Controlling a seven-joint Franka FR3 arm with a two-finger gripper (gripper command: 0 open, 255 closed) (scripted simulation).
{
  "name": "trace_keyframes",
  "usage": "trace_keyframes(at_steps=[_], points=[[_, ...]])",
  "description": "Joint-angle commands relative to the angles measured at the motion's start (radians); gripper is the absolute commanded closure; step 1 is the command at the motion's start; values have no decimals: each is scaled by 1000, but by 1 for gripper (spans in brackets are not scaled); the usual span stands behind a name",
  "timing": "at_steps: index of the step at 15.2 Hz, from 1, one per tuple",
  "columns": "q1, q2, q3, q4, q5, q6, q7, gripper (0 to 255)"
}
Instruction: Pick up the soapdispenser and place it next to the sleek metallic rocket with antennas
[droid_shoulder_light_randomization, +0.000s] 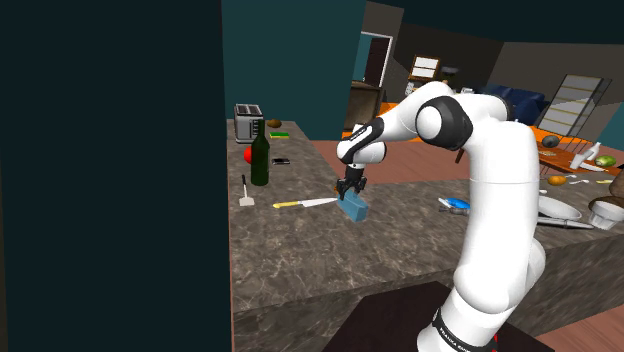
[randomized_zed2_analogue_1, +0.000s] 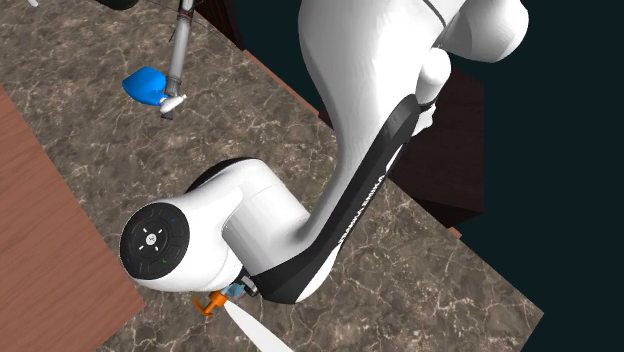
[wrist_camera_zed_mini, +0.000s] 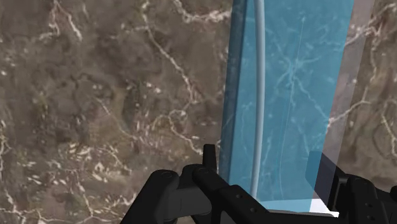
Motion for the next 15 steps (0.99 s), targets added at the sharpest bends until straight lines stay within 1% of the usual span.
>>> trace_keyframes(at_steps=[1, 15], points=[[1, -9, -2, 2, -4, -10, 2, 255], [16, -118, -22, 53, -49, -166, 32, 255]])
